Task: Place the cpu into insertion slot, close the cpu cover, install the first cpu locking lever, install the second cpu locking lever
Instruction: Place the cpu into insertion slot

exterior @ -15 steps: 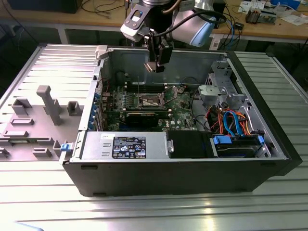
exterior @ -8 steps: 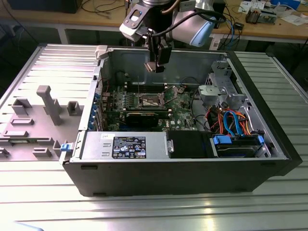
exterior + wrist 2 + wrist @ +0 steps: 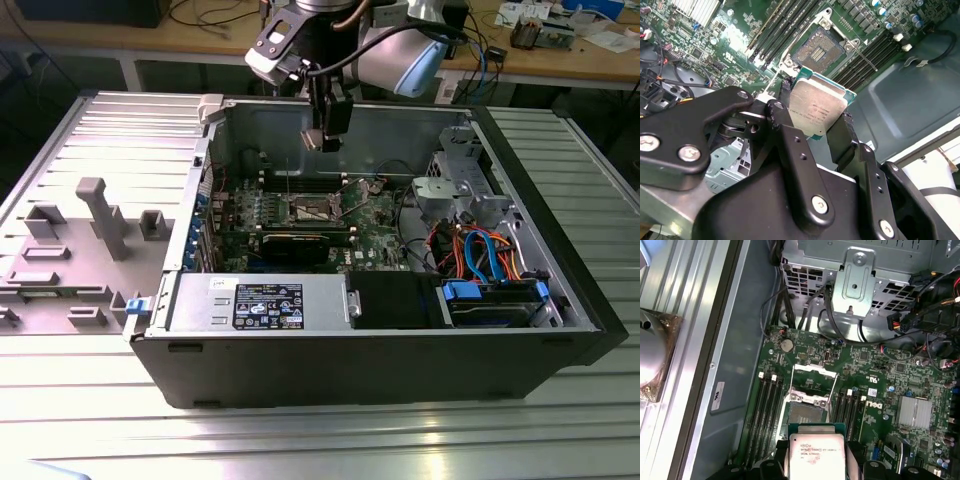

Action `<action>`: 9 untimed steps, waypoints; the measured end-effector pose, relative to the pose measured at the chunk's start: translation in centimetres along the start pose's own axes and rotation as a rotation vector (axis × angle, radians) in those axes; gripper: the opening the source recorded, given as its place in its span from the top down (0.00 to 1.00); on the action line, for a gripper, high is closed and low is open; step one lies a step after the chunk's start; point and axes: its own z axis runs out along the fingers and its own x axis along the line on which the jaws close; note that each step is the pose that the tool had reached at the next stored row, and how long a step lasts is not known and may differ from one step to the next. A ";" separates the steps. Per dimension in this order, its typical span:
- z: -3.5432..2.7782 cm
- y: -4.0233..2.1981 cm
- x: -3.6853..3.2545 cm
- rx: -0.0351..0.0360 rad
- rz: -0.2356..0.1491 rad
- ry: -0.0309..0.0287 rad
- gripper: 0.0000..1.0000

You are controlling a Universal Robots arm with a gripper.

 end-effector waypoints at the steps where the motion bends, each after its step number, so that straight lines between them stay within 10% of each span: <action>1: 0.00 0.00 0.00 0.0000 0.000 -0.0001 0.46; 9: 0.00 0.00 0.00 -0.0001 0.001 -0.0001 0.46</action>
